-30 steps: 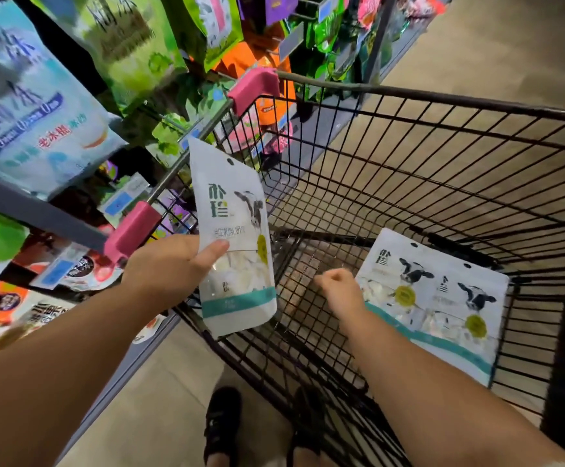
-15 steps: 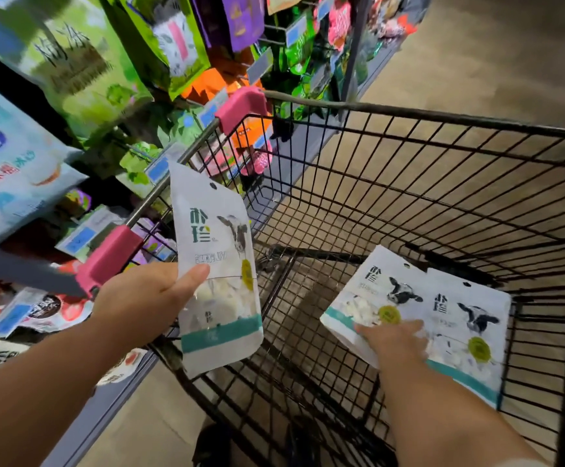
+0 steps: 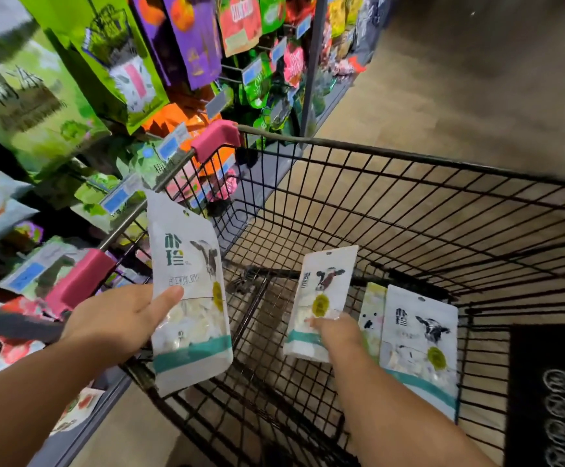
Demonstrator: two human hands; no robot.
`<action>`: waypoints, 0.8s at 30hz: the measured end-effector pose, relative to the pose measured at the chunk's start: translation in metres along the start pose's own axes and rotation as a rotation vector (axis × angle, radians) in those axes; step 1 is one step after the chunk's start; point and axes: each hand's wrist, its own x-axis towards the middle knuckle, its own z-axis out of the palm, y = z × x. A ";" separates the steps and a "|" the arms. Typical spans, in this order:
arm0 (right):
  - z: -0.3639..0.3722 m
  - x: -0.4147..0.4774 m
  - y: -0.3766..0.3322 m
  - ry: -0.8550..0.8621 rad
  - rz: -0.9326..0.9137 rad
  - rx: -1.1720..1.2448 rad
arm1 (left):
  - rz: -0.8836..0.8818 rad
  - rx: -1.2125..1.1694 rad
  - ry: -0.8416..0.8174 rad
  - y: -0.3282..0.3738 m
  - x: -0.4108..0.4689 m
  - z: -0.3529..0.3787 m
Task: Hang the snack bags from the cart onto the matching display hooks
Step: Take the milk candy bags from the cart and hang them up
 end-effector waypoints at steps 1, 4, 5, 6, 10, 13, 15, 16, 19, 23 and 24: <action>-0.003 -0.005 -0.001 -0.012 -0.020 -0.021 | -0.003 -0.012 -0.002 0.007 -0.005 -0.004; -0.010 -0.022 -0.004 -0.033 -0.098 -0.082 | 0.009 -0.046 -0.013 0.021 -0.016 -0.013; -0.013 -0.029 -0.006 -0.039 -0.128 -0.094 | 0.012 -0.050 -0.011 0.023 -0.019 -0.015; -0.015 -0.035 -0.008 -0.046 -0.151 -0.107 | 0.013 -0.049 -0.009 0.023 -0.020 -0.016; -0.022 -0.058 -0.021 -0.088 -0.227 -0.005 | 0.004 -0.019 -0.032 0.022 -0.023 -0.014; -0.035 -0.076 -0.032 -0.148 -0.291 0.161 | -0.004 -0.013 -0.018 0.015 -0.023 -0.008; -0.051 -0.096 -0.043 -0.211 -0.342 0.276 | -0.020 -0.099 -0.011 0.012 -0.027 -0.004; -0.059 -0.106 -0.048 -0.231 -0.376 0.322 | -0.031 -0.186 0.005 0.012 -0.031 -0.006; -0.080 -0.133 -0.066 -0.299 -0.501 0.396 | -0.046 -0.669 0.125 0.016 -0.051 -0.019; -0.102 -0.167 -0.092 -0.414 -0.637 0.419 | -0.058 -0.822 0.309 0.013 -0.079 -0.050; -0.104 -0.177 -0.099 -0.446 -0.666 0.430 | -0.059 -0.835 0.357 0.010 -0.087 -0.058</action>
